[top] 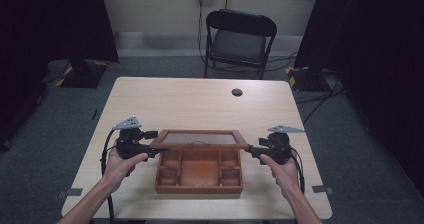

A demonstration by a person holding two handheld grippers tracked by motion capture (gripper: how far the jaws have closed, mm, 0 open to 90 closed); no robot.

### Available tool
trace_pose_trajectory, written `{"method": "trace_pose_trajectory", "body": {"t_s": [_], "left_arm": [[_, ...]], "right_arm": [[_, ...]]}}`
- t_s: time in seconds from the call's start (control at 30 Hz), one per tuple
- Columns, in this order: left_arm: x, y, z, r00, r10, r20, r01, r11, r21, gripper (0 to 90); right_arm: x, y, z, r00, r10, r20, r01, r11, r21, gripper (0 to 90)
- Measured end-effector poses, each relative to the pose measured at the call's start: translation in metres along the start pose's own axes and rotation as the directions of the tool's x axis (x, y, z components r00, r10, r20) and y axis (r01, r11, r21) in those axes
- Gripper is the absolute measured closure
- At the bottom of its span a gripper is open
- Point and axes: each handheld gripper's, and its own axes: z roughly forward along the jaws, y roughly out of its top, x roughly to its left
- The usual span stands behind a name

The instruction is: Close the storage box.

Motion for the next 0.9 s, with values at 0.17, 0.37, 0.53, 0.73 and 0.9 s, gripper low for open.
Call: {"method": "trace_pose_trajectory", "body": {"t_s": [0.17,0.37,0.53,0.73,0.9], "left_arm": [[-0.001,0.000,-0.001,1.0000,0.006,-0.003,-0.006,0.9999,0.011,18.4],[-0.001,-0.002,0.000,0.9999,0.017,0.000,-0.017,0.9990,0.041,17.9],[-0.001,-0.008,0.000,0.9995,0.028,-0.012,-0.028,0.9972,0.069,17.6],[-0.003,-0.010,0.000,0.9996,0.027,-0.012,-0.026,0.9972,0.070,19.1],[-0.003,-0.011,0.000,0.9997,0.026,-0.003,-0.026,0.9975,0.066,19.2]], "right_arm": [[-0.004,0.007,-0.004,0.9998,0.013,0.016,-0.012,1.000,-0.017,39.1],[-0.002,0.018,-0.011,0.9997,0.025,-0.004,-0.025,0.999,-0.047,42.5],[0.005,0.035,-0.026,0.9967,-0.005,-0.081,-0.003,0.995,-0.097,42.8],[0.035,0.051,-0.028,0.9728,-0.094,-0.212,0.080,0.994,-0.075,46.4],[0.065,0.068,-0.023,0.9432,-0.153,-0.295,0.136,0.988,-0.079,48.6]]}}
